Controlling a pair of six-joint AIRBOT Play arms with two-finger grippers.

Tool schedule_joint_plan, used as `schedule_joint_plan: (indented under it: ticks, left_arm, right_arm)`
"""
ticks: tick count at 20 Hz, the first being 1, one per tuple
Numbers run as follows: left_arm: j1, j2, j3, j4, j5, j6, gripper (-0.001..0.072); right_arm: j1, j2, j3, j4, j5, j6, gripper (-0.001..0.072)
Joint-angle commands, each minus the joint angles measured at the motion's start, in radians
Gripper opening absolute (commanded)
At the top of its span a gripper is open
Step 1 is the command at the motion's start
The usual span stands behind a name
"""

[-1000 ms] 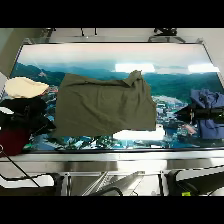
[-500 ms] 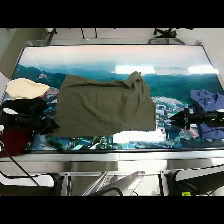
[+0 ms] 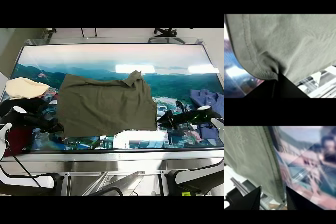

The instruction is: Fold the shirts.

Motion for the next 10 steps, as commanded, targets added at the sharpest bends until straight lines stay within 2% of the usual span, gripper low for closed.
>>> schedule_joint_plan:
  ticks: [1,4,5,6,7,8,10]
  left_arm:
    - [-0.003,0.002,0.031,-0.005,-0.018,-0.011,0.0012]
    - [-0.003,0.002,0.057,-0.005,-0.036,-0.019,0.0012]
    - [-0.003,0.002,0.068,-0.006,-0.047,-0.023,0.0012]
    - [-0.003,0.002,0.079,-0.014,-0.066,-0.029,0.0012]
    - [-0.003,0.002,0.093,-0.022,-0.093,-0.029,0.0012]
    - [-0.003,0.002,0.111,-0.048,-0.132,-0.029,0.0012]
    - [-0.004,0.023,0.153,-0.143,-0.213,-0.029,0.0011]
  right_arm:
    - [0.050,-0.003,-0.002,-0.019,-0.105,0.010,0.0366]
    - [0.079,-0.003,-0.002,0.016,-0.086,0.004,0.0344]
    - [0.093,-0.002,-0.001,0.040,-0.058,-0.015,0.0238]
    - [0.103,0.001,0.002,0.070,-0.021,-0.042,0.0224]
    - [0.107,0.008,0.010,0.105,0.021,-0.060,0.0166]
    - [0.105,0.026,0.021,0.149,0.060,-0.085,0.0035]
    - [0.077,0.087,0.069,0.221,0.122,-0.084,0.0025]
